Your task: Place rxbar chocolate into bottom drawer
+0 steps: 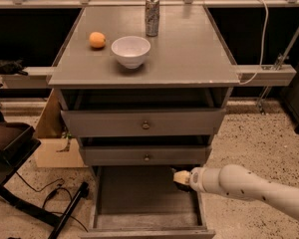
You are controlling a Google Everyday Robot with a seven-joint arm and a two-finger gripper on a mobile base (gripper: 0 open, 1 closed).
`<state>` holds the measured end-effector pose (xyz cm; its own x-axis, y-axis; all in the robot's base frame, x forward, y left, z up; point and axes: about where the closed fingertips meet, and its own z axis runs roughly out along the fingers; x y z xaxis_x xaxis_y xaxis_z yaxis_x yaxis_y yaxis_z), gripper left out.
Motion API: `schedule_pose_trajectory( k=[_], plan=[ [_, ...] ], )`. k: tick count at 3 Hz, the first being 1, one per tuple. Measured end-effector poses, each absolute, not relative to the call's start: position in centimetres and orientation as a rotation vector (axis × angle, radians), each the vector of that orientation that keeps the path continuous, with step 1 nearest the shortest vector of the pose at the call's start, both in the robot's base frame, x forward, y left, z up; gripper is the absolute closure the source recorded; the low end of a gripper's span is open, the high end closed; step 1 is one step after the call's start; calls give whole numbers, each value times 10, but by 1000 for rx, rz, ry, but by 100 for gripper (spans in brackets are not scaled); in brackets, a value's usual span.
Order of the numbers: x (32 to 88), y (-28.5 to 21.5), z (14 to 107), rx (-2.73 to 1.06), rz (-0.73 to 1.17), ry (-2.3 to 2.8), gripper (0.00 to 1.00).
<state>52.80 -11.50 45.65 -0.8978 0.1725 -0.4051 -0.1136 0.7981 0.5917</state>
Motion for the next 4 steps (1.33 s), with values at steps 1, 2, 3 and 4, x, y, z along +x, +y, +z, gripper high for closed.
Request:
schedule_pose_trajectory(
  k=[1,2,3,4],
  plan=[
    [531,-103,433,18,865,2573,100],
    [528,-76,356,-137,780,2632,100],
    [535,-68,260,-235,723,2665,100],
    [555,-76,207,-212,718,2682,100]
  ],
)
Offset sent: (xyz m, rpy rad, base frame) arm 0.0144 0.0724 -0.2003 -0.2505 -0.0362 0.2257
